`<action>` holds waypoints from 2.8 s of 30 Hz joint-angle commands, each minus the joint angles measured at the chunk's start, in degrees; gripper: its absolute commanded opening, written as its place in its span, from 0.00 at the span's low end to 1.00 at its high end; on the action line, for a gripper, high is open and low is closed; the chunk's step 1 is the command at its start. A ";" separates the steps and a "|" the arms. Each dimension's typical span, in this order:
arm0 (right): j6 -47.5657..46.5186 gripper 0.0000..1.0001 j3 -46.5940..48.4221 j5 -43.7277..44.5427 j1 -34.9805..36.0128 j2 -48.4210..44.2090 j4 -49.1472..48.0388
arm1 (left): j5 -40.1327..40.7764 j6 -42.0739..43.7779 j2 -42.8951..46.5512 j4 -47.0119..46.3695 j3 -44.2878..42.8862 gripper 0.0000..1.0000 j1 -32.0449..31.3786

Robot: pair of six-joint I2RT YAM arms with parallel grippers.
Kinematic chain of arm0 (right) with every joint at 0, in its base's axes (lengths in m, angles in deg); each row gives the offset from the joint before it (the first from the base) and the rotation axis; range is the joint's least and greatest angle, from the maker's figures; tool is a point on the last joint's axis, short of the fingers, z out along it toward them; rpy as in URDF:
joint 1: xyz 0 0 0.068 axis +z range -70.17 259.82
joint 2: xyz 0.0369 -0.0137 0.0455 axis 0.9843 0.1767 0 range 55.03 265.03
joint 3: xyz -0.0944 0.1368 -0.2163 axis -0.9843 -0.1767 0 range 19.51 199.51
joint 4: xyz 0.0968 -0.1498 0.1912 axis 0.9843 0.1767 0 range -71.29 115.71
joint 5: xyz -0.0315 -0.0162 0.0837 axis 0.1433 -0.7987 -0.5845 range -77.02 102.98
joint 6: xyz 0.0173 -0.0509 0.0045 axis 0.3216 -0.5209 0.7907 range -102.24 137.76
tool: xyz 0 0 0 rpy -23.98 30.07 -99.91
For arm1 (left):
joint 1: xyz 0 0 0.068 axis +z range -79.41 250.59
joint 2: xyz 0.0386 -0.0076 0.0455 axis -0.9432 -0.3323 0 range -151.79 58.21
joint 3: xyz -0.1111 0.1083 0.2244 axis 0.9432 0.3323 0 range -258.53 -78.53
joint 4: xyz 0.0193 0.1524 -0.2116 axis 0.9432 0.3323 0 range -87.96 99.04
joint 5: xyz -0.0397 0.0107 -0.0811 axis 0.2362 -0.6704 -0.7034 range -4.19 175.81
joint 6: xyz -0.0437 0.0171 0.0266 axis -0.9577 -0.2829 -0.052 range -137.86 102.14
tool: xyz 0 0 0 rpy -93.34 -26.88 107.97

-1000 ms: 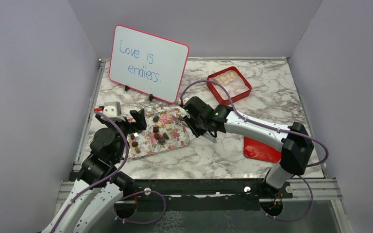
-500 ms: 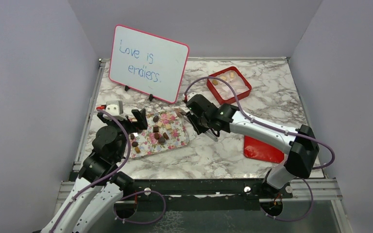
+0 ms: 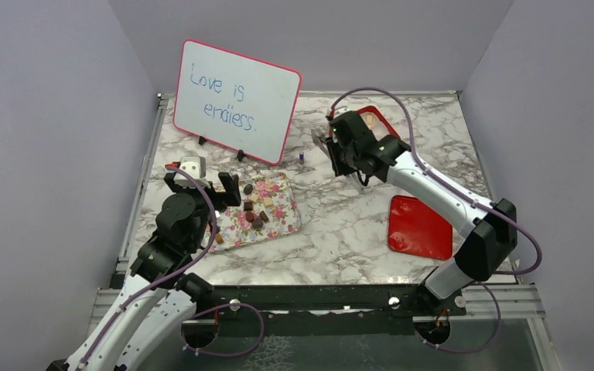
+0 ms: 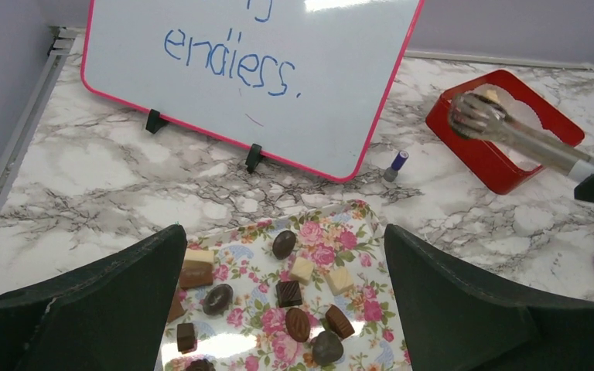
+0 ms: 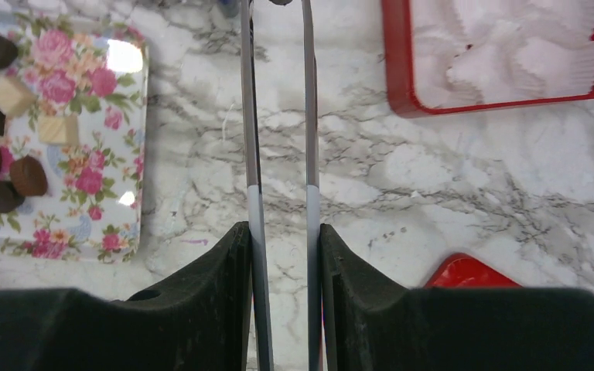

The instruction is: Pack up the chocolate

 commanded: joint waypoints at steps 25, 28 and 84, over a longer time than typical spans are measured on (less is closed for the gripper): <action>0.01 0.28 9.08 3.34 -23.51 8.61 -1.24 | -5.29 -0.14 -0.91 -0.97 0.05 0.99 -0.18; 0.36 0.28 8.88 4.13 -24.32 9.67 -2.01 | -5.60 -0.09 -0.95 -0.98 0.19 0.99 -0.18; -2.04 0.41 7.38 -2.64 -27.42 5.35 0.36 | -4.45 0.47 1.21 -1.15 0.27 0.99 -0.18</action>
